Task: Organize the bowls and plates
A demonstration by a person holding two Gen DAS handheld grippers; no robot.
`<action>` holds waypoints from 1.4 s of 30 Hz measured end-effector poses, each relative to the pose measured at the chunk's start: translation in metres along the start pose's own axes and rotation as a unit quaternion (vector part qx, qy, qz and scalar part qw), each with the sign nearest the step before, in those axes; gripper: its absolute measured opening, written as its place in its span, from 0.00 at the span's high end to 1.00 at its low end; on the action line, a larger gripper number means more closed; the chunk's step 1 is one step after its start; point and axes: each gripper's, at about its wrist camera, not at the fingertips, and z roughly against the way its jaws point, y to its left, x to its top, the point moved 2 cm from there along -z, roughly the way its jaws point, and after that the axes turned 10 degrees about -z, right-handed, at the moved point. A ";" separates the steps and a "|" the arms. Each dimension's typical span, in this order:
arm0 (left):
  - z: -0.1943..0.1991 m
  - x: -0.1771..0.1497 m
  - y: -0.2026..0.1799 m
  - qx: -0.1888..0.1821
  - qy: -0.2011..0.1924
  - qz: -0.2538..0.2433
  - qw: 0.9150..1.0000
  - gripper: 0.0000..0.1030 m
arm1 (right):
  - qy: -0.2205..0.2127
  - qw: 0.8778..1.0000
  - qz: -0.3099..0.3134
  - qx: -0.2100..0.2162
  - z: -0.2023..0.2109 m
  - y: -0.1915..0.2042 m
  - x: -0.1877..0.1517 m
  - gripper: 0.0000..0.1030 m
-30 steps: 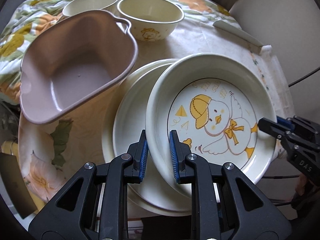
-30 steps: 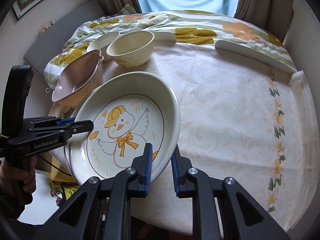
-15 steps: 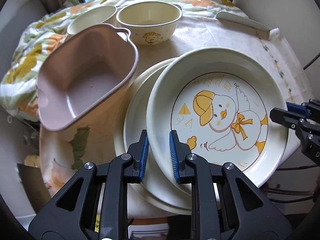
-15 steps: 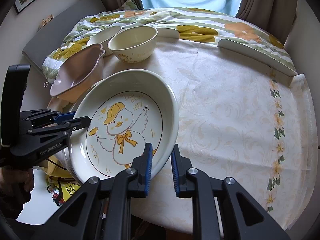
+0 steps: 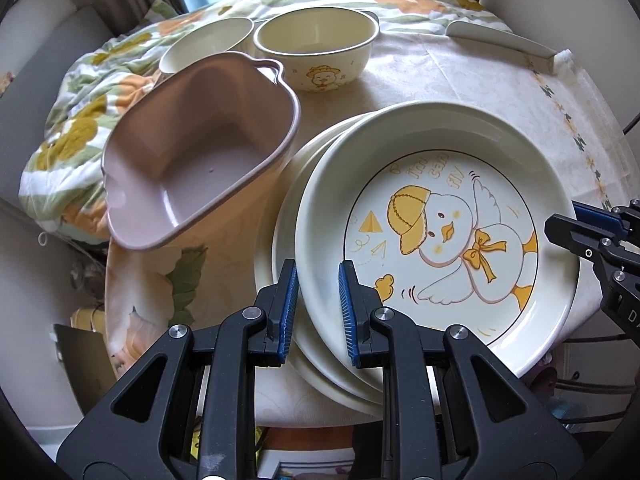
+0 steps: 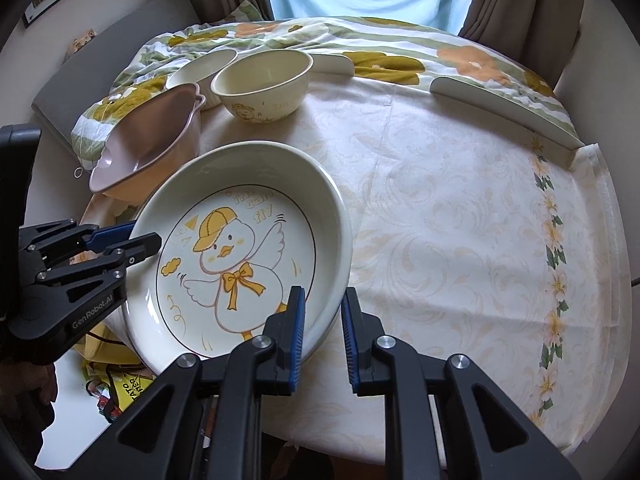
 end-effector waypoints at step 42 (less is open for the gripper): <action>0.043 0.002 -0.011 0.053 -0.016 0.022 0.998 0.19 | -0.037 0.995 -0.040 0.084 0.040 -0.030 0.007 0.09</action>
